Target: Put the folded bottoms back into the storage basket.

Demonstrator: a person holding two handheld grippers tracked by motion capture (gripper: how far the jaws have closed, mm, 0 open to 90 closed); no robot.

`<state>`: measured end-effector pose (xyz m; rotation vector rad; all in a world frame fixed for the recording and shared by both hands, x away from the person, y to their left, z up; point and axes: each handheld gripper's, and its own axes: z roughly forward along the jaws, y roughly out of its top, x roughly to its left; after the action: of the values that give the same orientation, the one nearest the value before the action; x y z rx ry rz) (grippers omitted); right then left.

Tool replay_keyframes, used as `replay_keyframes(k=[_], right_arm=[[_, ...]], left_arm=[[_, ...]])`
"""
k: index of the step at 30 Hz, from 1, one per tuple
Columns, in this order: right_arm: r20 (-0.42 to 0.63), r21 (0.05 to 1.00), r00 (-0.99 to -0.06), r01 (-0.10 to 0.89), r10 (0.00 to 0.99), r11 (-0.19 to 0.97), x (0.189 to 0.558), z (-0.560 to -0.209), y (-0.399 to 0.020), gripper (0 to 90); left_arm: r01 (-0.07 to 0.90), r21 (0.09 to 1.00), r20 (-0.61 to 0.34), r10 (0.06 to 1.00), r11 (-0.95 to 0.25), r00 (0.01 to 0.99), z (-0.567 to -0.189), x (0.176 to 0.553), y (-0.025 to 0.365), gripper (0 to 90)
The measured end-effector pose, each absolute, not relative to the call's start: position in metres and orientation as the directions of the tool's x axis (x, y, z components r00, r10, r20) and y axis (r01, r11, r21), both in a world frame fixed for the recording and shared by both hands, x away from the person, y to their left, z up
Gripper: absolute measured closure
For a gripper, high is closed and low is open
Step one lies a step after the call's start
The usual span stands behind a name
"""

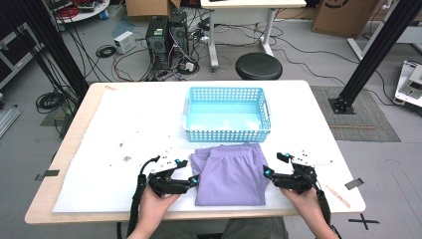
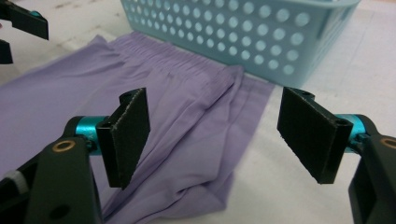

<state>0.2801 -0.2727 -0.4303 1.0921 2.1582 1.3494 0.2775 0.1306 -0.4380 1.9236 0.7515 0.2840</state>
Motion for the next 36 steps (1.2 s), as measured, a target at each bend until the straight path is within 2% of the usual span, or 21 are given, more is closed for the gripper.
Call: replay_keyframes(k=[3,6,9,13,18,22,26,31,34,36], right_arm=[[0.081,0.861,-0.609,0.442,0.789,0.253,0.274,-0.432,-0.262,21.8],[0.091,0.849,-0.609,0.462,0.788,0.259,0.272,-0.433,-0.254,21.8],[0.062,0.831,-0.613,0.469,0.787,0.3,0.27,-0.436,-0.245,21.9],[0.032,0.799,-0.624,0.486,0.781,0.355,0.27,-0.44,-0.238,23.7],[0.032,0.747,-0.601,0.546,0.798,0.381,0.27,-0.446,-0.237,23.7],[0.026,0.722,-0.575,0.577,0.818,0.382,0.271,-0.447,-0.239,23.6],[0.067,0.694,-0.563,0.619,0.824,0.367,0.274,-0.45,-0.24,23.6],[0.074,0.698,-0.561,0.62,0.824,0.359,0.275,-0.45,-0.24,23.6],[0.087,0.699,-0.562,0.623,0.823,0.351,0.275,-0.449,-0.242,24.2],[0.091,0.696,-0.558,0.628,0.825,0.348,0.276,-0.449,-0.242,24.2]], left_arm=[[0.374,0.874,-0.112,0.619,-0.312,0.777,-0.438,0.27,0.12,31.5],[0.388,0.856,-0.098,0.631,-0.341,0.77,-0.439,0.267,0.113,31.5],[0.424,0.834,-0.115,0.641,-0.352,0.759,-0.442,0.267,0.107,31.6],[0.44,0.814,-0.087,0.67,-0.378,0.737,-0.445,0.266,0.104,32.6],[0.489,0.78,-0.098,0.696,-0.39,0.711,-0.447,0.269,0.104,33.5],[0.523,0.755,-0.116,0.704,-0.396,0.701,-0.448,0.272,0.105,33.5],[0.534,0.752,-0.131,0.707,-0.387,0.695,-0.448,0.272,0.105,33.4],[0.585,0.735,-0.19,0.724,-0.343,0.663,-0.445,0.276,0.109,33.6],[0.574,0.746,-0.151,0.752,-0.339,0.641,-0.442,0.276,0.116,33.3],[0.619,0.721,-0.22,0.744,-0.312,0.631,-0.445,0.28,0.117,32.9]])
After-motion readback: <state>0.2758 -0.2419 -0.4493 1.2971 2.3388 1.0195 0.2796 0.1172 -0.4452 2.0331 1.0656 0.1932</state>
